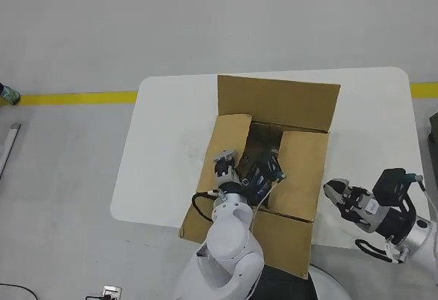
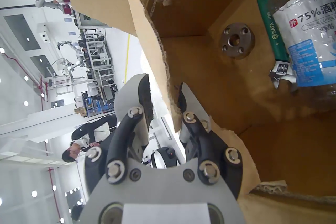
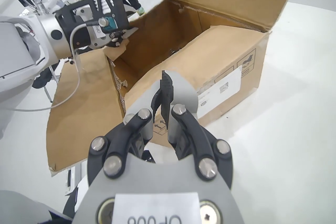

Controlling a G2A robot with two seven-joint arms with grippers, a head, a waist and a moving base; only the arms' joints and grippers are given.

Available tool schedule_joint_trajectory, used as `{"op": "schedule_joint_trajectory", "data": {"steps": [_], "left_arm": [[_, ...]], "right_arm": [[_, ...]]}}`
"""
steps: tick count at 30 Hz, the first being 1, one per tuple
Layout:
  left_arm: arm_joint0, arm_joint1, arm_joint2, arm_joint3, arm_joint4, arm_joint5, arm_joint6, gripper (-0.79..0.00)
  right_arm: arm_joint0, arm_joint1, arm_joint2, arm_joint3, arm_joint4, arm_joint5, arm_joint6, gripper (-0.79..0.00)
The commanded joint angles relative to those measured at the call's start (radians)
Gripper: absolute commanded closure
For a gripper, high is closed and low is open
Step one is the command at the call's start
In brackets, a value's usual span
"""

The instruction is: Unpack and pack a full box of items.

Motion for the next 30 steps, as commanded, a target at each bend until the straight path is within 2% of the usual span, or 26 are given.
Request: {"op": "schedule_joint_trajectory", "data": {"steps": [1,8,16,23,30], "left_arm": [[-0.004,-0.003,-0.010,-0.009,0.007,-0.002,-0.003,-0.785],[-0.031,-0.009,-0.050,-0.036,0.041,-0.029,0.010,-0.785],[-0.066,-0.001,-0.155,-0.055,0.133,-0.074,0.072,-0.785],[-0.091,0.001,-0.250,-0.006,0.174,-0.061,0.099,-0.785],[-0.083,0.004,-0.295,0.070,0.222,-0.047,0.127,-0.785]], "right_arm": [[0.022,0.000,-0.015,0.012,-0.005,0.006,0.013,0.000],[0.095,0.005,-0.046,0.017,-0.024,0.009,0.107,0.000],[0.152,0.010,-0.066,0.038,-0.012,0.011,0.176,0.000],[0.171,0.013,-0.063,0.049,-0.006,0.019,0.193,0.000],[0.159,0.014,-0.053,0.045,-0.005,0.034,0.181,0.000]]}}
